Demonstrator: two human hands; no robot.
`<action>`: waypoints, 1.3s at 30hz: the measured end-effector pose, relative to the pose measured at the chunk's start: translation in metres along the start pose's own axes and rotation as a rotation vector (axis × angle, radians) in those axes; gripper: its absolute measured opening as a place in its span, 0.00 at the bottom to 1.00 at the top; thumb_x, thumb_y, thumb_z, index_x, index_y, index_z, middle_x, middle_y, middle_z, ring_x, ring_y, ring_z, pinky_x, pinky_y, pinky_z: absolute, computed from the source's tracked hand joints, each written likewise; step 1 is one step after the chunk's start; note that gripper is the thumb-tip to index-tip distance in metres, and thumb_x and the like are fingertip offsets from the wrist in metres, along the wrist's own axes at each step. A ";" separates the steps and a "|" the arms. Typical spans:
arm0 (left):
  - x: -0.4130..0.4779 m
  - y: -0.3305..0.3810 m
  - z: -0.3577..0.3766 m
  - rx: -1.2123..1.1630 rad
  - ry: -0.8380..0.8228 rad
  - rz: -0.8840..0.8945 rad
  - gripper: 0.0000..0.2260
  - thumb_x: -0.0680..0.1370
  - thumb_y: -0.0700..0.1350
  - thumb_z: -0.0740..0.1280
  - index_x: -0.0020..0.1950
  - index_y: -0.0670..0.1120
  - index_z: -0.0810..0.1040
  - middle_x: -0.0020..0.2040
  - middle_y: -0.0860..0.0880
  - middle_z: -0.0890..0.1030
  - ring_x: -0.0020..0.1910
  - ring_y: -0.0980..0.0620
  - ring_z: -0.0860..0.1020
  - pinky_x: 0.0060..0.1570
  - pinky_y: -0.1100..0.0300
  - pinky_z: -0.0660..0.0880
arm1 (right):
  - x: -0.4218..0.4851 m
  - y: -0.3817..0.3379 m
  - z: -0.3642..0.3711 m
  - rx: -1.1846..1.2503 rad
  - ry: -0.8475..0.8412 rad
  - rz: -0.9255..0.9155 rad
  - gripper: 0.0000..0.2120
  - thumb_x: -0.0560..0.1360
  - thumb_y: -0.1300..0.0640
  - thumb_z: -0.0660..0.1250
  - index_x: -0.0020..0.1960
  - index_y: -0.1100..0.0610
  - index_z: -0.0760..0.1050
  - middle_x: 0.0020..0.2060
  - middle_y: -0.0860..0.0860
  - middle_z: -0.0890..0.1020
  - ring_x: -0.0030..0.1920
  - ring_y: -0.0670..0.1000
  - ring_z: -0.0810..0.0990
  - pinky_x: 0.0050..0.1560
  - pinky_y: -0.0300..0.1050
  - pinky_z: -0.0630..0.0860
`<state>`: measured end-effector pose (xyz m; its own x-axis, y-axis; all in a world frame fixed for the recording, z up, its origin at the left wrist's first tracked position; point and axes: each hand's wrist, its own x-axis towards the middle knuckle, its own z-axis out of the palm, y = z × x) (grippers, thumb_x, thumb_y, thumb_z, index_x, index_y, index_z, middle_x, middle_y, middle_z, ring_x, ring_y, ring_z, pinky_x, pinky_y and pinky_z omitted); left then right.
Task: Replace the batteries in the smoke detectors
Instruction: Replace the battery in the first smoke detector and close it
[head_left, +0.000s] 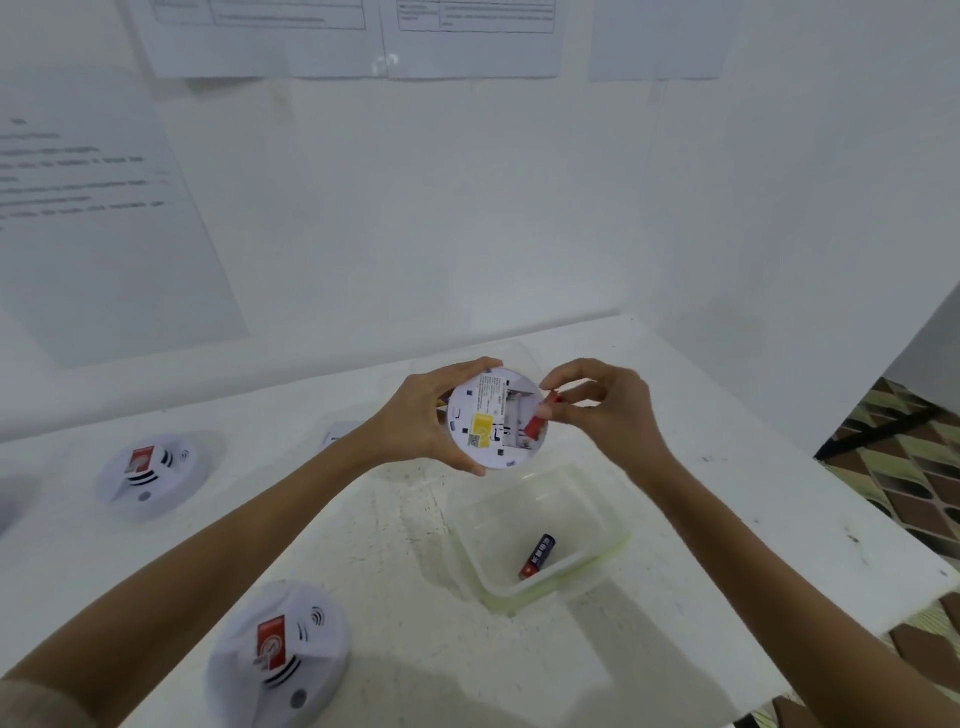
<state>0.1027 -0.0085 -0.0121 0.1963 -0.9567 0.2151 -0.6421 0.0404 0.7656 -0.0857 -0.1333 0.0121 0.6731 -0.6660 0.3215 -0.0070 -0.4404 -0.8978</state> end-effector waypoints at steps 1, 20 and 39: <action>0.000 -0.001 -0.001 0.000 -0.001 -0.004 0.47 0.54 0.42 0.83 0.71 0.48 0.67 0.64 0.54 0.75 0.60 0.60 0.73 0.52 0.69 0.75 | 0.002 -0.003 -0.008 0.005 -0.039 0.033 0.12 0.62 0.67 0.77 0.36 0.52 0.79 0.32 0.43 0.82 0.35 0.44 0.82 0.38 0.30 0.74; -0.004 -0.006 -0.021 -0.036 0.068 -0.041 0.46 0.55 0.40 0.83 0.70 0.53 0.67 0.65 0.58 0.73 0.61 0.66 0.71 0.51 0.72 0.74 | 0.009 0.000 0.002 -0.334 -0.539 -0.045 0.06 0.70 0.64 0.72 0.45 0.56 0.83 0.39 0.51 0.85 0.40 0.46 0.82 0.44 0.36 0.78; 0.019 -0.069 -0.084 -0.031 0.243 -0.194 0.46 0.56 0.38 0.82 0.70 0.54 0.65 0.62 0.56 0.71 0.58 0.59 0.71 0.46 0.72 0.75 | 0.130 0.032 0.088 -0.369 -0.367 0.018 0.06 0.71 0.67 0.68 0.43 0.57 0.76 0.39 0.51 0.80 0.38 0.50 0.79 0.35 0.32 0.74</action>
<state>0.2134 -0.0053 -0.0097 0.4871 -0.8504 0.1990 -0.5530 -0.1240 0.8239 0.0667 -0.1805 -0.0016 0.8851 -0.4495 0.1204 -0.2368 -0.6577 -0.7151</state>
